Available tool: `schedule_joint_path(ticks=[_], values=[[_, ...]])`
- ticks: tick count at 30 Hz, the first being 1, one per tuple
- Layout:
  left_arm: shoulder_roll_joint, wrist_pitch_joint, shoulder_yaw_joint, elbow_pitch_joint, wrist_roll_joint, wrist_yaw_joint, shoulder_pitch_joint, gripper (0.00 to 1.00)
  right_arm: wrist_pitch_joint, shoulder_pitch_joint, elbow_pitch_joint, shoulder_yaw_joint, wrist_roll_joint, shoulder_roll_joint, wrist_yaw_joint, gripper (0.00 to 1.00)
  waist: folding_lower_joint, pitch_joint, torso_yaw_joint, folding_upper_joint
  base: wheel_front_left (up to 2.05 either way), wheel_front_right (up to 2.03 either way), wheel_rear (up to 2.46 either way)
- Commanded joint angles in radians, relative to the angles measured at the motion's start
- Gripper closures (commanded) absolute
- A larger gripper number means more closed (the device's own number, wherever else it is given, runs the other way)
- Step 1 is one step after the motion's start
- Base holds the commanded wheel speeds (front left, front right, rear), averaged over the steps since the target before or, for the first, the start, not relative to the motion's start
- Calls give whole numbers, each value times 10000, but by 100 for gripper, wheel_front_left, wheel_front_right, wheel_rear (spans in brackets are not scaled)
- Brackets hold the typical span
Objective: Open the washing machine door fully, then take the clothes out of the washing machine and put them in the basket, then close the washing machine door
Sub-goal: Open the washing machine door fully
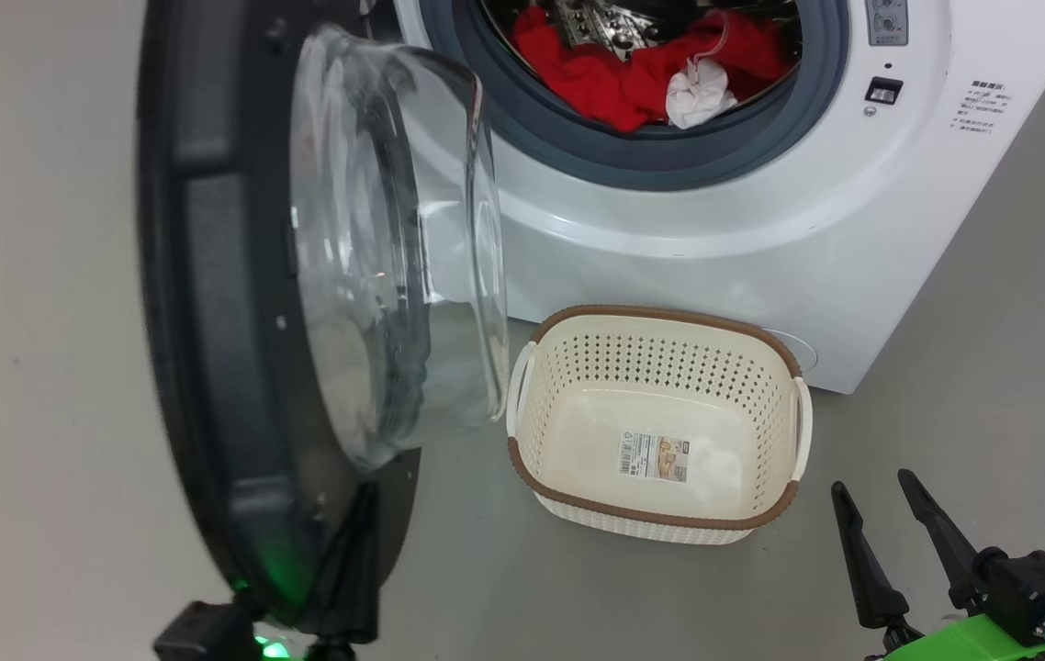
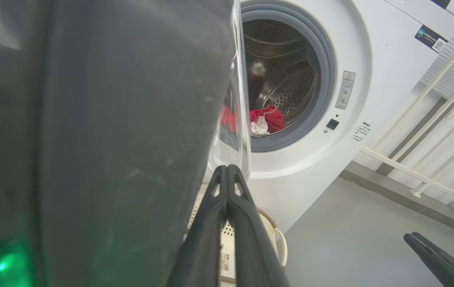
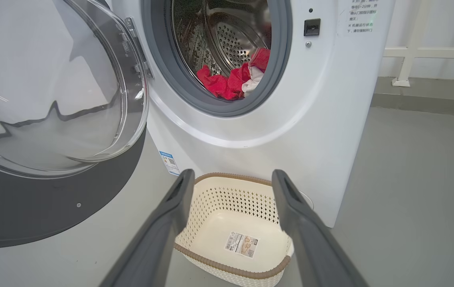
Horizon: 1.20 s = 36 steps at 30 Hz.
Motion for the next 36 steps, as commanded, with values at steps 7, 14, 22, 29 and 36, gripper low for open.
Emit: schedule_joint_path(ticks=[7,14,22,29,36], values=[[106,-53,1963,-229,43,247,-188,100,-91,-235,-272,267,-92,-173,73,0,0,153,-15,0,0,0,0],[106,-53,3412,-79,-124,190,-367,100,-91,-385,-262,329,-68,-225,73,0,0,321,-182,0,0,0,0],[106,-53,4895,251,-303,30,-728,100,-91,-470,-299,336,-16,-259,73,0,0,463,-319,0,0,0,0],[106,-53,6109,761,128,-410,-1388,100,-91,-638,-337,373,-1,-314,73,0,0,734,-469,0,0,0,0],[106,-53,7172,1313,811,-811,-2130,100,-91,-779,-357,373,10,-379,73,0,0,986,-666,0,0,0,0]])
